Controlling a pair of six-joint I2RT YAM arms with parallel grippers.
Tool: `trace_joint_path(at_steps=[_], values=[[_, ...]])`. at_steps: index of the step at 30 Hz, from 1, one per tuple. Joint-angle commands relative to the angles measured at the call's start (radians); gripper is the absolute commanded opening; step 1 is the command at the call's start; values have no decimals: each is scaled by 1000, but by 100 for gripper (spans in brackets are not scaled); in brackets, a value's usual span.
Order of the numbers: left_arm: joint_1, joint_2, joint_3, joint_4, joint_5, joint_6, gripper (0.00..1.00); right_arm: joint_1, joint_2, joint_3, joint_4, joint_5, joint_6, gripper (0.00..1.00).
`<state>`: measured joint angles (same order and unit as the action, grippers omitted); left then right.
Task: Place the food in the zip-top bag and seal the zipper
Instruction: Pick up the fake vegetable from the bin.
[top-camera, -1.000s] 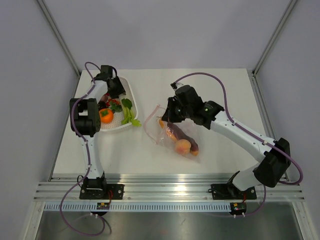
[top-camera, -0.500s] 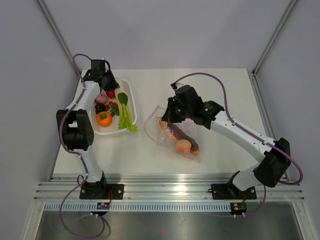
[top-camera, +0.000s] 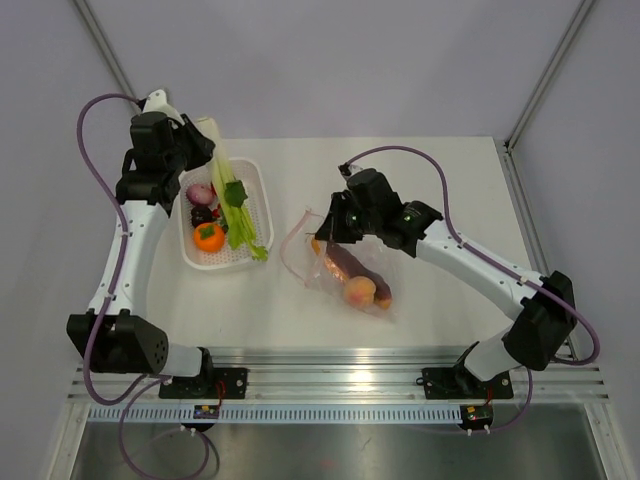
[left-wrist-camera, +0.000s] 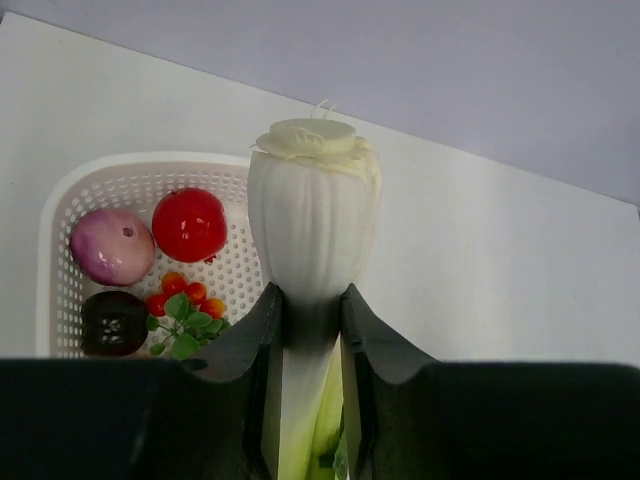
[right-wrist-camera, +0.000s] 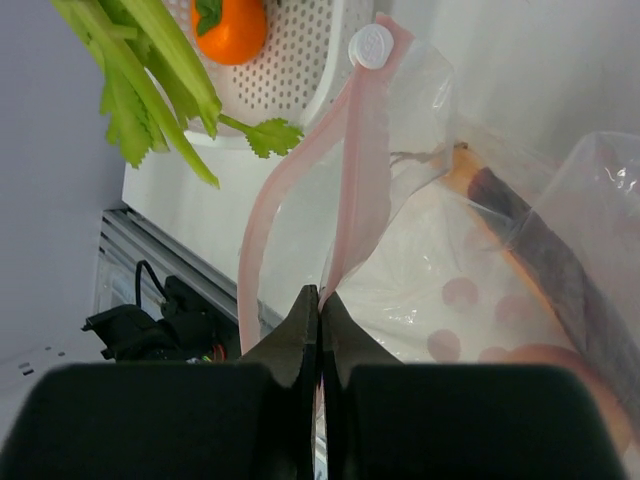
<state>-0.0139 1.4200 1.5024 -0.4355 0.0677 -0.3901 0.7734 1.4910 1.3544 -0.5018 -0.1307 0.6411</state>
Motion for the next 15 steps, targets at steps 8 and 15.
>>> trace_joint_path(at_steps=[8, 15], values=[[-11, -208, -14, 103, 23, -99, 0, 23, 71, 77, 178, -64, 107, 2], [-14, -225, 1, 81, -6, -115, 0, 36, 91, 97, 186, -76, 118, 2]])
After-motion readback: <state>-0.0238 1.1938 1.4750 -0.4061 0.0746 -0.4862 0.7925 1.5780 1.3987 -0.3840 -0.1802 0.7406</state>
